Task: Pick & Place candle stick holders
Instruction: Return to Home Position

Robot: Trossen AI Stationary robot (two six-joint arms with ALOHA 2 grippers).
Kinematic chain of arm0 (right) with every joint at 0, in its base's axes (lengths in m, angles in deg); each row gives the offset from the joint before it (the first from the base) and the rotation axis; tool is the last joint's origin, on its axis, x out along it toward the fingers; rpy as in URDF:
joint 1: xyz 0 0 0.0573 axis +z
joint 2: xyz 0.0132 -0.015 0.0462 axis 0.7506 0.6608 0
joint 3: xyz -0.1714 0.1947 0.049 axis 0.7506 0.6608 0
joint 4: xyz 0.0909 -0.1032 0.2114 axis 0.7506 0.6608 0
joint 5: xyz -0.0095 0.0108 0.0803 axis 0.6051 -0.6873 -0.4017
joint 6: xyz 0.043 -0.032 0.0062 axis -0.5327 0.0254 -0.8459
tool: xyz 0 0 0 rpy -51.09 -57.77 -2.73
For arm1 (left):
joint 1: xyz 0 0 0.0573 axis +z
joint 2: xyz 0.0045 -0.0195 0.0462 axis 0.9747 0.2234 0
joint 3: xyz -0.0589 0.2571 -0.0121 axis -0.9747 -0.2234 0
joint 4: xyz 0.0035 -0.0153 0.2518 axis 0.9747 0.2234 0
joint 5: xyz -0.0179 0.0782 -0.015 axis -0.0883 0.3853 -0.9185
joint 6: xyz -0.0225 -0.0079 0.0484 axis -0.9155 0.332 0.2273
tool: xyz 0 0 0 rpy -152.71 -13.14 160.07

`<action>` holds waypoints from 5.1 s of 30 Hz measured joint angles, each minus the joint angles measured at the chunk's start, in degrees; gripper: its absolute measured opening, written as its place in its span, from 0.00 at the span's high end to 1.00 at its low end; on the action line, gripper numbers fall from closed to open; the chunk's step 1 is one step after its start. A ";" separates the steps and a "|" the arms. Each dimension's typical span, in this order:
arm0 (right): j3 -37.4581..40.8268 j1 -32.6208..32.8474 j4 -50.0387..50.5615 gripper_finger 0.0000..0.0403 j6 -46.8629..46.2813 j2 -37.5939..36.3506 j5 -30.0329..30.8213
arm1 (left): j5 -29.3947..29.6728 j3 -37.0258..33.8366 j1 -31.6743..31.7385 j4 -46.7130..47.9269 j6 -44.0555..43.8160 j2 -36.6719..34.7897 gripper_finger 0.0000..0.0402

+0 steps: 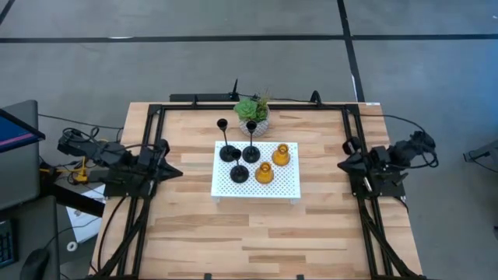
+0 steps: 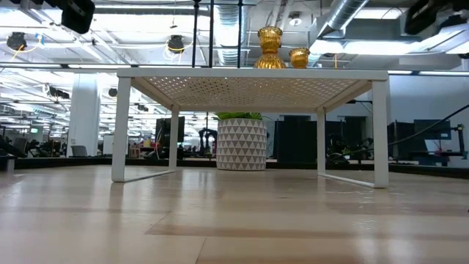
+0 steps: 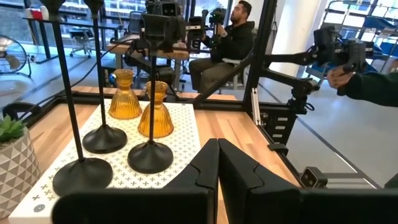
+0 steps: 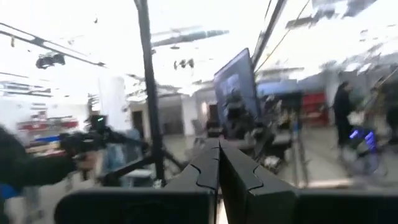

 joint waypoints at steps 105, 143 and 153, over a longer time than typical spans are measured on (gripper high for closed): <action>4.56 -18.16 18.20 1.00 -6.06 0.11 -2.65 | -3.91 -26.71 -0.04 -28.33 6.25 -5.33 0.98; 4.56 -18.16 18.19 1.00 -6.06 0.11 -2.65 | -3.93 -26.69 -0.02 -28.34 6.27 -5.33 0.98; 4.56 -18.16 18.19 1.00 -6.06 0.11 -2.65 | -3.93 -26.69 -0.02 -28.34 6.27 -5.33 0.98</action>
